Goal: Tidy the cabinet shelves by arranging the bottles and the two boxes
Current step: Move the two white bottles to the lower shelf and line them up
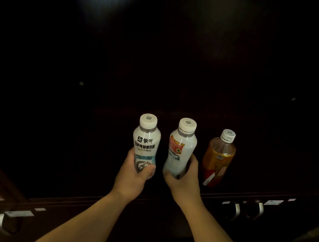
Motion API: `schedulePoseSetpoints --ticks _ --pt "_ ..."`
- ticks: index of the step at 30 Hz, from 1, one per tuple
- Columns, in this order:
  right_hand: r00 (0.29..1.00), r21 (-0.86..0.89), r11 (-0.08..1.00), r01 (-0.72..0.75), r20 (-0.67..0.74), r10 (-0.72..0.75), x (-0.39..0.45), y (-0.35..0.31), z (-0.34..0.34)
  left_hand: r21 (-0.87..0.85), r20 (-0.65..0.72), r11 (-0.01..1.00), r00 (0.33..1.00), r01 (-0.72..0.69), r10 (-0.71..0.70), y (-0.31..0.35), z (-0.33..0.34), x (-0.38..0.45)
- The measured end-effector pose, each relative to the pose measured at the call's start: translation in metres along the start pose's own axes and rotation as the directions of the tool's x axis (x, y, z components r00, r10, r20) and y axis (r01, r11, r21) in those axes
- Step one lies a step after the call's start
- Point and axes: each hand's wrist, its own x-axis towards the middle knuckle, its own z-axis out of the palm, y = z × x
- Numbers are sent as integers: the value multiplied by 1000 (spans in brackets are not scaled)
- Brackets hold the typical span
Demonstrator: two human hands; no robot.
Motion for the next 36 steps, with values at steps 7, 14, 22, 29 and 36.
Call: schedulePoseSetpoints --ticks 7,14,22,29,36 --pt "995 -132 991 17 -99 -31 2 -2 7 2 7 1000 1000 0 0 1 -1 -1" --pt "997 -81 997 5 -71 -11 -1 1 2 9 -3 1000 1000 -3 4 -1 -1 0" --pt "999 -101 994 33 -37 -37 -5 2 2 23 -9 1000 1000 0 0 -1 0 0" --pt "995 -123 992 1 -96 -13 -1 0 7 1 -3 1000 1000 12 -12 0 0 -2" --pt "990 -191 981 33 -128 -59 0 0 5 1 -7 1000 1000 12 -12 -2 -1 -1"
